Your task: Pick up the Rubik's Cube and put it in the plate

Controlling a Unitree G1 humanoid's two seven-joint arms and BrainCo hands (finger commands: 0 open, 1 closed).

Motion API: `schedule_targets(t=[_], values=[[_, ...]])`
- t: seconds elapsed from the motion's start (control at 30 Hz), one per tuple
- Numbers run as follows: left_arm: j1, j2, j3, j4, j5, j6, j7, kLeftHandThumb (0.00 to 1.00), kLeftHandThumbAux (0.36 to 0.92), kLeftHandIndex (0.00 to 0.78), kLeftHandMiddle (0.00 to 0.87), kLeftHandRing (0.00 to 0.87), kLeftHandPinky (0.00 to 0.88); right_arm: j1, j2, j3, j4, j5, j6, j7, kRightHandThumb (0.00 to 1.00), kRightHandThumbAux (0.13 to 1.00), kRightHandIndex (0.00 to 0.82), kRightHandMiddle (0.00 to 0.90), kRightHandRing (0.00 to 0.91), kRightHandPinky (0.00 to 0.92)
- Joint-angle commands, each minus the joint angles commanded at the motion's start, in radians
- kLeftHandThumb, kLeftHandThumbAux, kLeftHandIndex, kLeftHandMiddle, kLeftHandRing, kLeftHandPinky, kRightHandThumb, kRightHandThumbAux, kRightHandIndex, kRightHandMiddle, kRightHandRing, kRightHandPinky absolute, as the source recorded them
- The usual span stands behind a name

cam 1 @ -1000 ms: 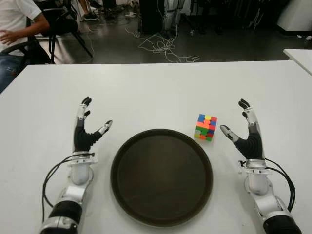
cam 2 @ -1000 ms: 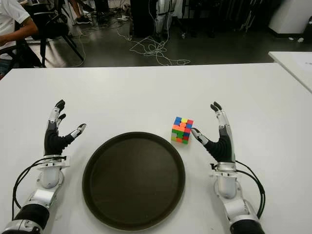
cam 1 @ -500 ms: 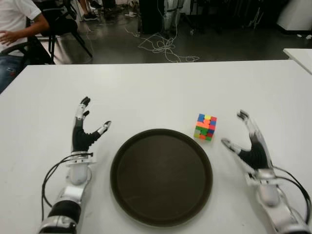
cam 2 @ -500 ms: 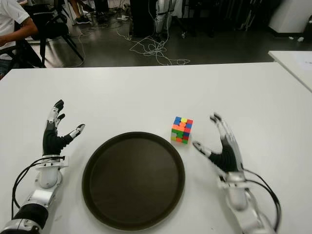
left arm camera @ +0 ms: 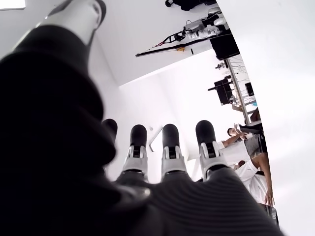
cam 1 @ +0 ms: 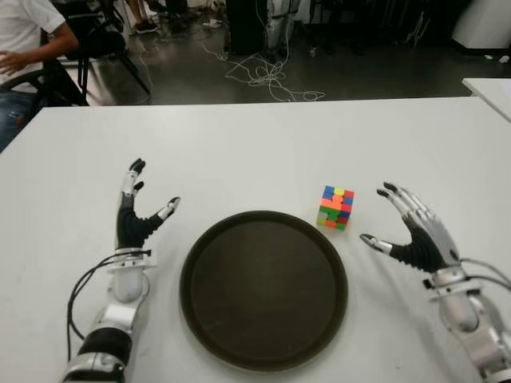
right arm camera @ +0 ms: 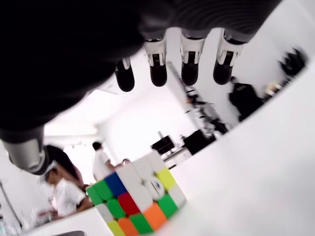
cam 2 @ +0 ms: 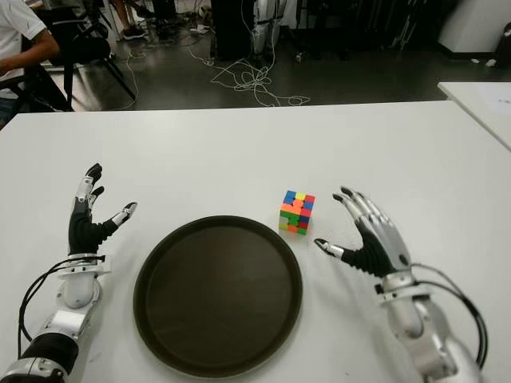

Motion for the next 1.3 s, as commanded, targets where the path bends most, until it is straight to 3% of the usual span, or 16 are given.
schedule_targets(t=[0.53,0.9,1.3], values=[[0.009,-0.003,-0.003,-0.018,-0.002,0.046,0.001,0.144,0.712,0.0,0.0,0.0,0.0,-0.035,-0.035,0.012,-0.115,-0.054,0.145,0.134,0.359,0.477,0.0,0.0,0.0,0.0],[0.005,-0.007,0.005,-0.012,-0.015,0.063,-0.003,0.158,0.674,0.0,0.0,0.0,0.0,-0.067,-0.063,0.011,-0.128,-0.044,0.145,0.183,0.391,0.5,0.0,0.0,0.0,0.0],[0.0,-0.004,0.006,-0.003,-0.023,0.069,-0.017,0.164,0.69,0.0,0.0,0.0,0.0,-0.128,-0.114,0.023,-0.137,-0.063,0.139,0.241,0.37,0.51,0.0,0.0,0.0,0.0]])
